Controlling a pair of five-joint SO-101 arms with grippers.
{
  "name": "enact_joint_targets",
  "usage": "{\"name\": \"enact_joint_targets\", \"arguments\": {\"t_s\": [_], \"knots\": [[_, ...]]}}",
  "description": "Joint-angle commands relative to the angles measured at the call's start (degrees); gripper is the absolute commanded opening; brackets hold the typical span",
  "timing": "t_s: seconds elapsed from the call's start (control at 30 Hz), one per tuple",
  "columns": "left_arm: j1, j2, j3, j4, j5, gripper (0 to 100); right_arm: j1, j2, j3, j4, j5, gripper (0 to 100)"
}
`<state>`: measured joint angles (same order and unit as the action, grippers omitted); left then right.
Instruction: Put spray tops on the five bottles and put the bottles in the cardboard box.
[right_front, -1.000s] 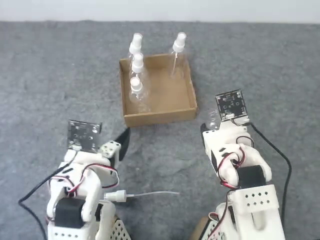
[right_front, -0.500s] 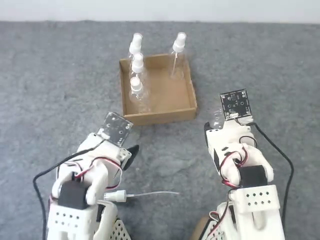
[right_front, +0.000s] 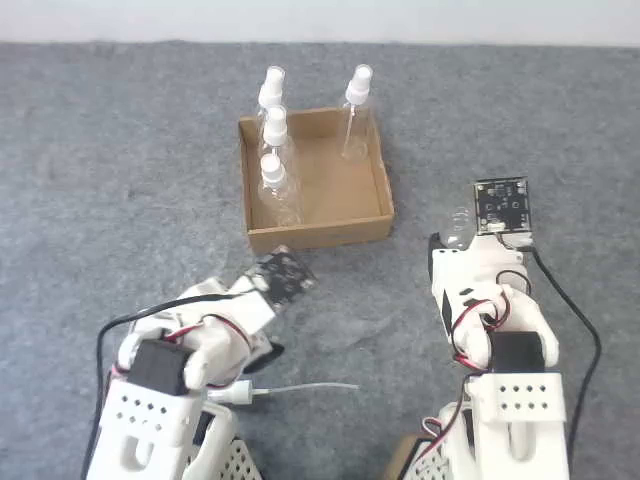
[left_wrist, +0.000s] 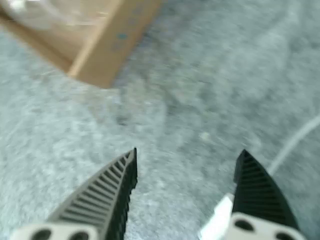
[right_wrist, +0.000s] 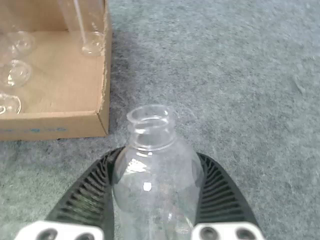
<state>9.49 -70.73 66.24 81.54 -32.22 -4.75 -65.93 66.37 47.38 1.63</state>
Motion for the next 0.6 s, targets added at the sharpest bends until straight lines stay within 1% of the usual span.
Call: {"name": "enact_joint_targets", "arguments": {"t_s": [0.0,0.27,0.37,0.57], "knots": [[6.3,6.3,-0.5,-1.1,-3.3,29,1.5,-1.1,0.2,-1.5,-1.5,5.0],[12.7,16.7,-0.2,-1.9,-7.0,29,3.3,-1.1,0.2,-1.5,-1.7,5.1],[15.5,18.9,0.4,-2.0,-7.1,29,3.3,-1.2,0.2,-1.5,-1.7,5.2],[18.7,24.1,1.4,-5.4,-7.1,29,3.3,-1.2,0.2,-1.5,-1.7,5.2]]}}
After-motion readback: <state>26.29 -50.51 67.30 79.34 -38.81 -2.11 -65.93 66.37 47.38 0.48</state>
